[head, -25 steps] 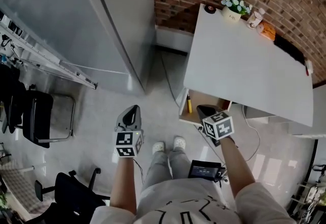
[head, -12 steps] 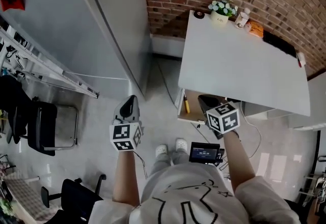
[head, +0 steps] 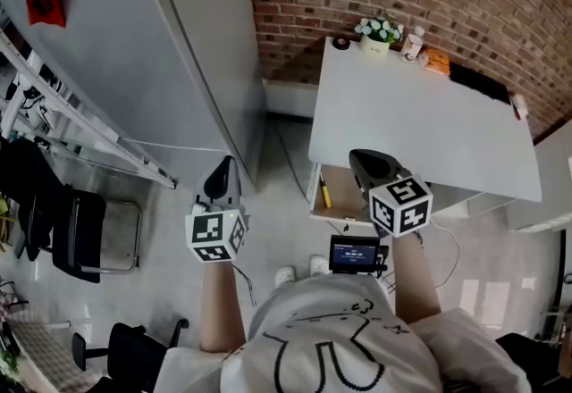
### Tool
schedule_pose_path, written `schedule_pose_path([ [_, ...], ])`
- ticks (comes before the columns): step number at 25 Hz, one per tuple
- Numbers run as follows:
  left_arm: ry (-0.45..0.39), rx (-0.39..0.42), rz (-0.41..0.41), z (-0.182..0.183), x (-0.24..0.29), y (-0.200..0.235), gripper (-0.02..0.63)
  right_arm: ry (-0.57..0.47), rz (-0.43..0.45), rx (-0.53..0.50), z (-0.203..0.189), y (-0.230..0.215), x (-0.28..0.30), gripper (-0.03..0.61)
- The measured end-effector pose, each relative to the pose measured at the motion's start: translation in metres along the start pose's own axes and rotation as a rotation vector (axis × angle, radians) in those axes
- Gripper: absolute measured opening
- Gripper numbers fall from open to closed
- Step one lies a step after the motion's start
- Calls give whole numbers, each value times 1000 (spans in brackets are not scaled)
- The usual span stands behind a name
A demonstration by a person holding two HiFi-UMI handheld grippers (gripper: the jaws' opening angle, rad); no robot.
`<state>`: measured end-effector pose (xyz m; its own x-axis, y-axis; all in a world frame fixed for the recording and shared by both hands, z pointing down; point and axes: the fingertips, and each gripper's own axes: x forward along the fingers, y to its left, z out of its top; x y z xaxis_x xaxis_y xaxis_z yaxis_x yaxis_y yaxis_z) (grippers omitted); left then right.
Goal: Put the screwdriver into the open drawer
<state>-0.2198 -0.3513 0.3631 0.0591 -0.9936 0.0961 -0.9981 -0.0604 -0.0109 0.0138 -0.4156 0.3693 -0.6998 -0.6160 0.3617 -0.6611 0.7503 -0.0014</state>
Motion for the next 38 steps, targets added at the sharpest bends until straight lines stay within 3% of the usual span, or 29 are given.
schedule_pose_path([
  [14, -205, 106, -30, 81, -12, -14, 12, -382, -46, -229, 73, 31, -50, 18],
  [20, -247, 139, -68, 95, -5, -23, 12, -403, -61, -249, 83, 30, -51, 18],
  [38, -259, 156, -98, 108, 5, -34, 12, -425, -77, -225, 96, 12, -58, 18],
])
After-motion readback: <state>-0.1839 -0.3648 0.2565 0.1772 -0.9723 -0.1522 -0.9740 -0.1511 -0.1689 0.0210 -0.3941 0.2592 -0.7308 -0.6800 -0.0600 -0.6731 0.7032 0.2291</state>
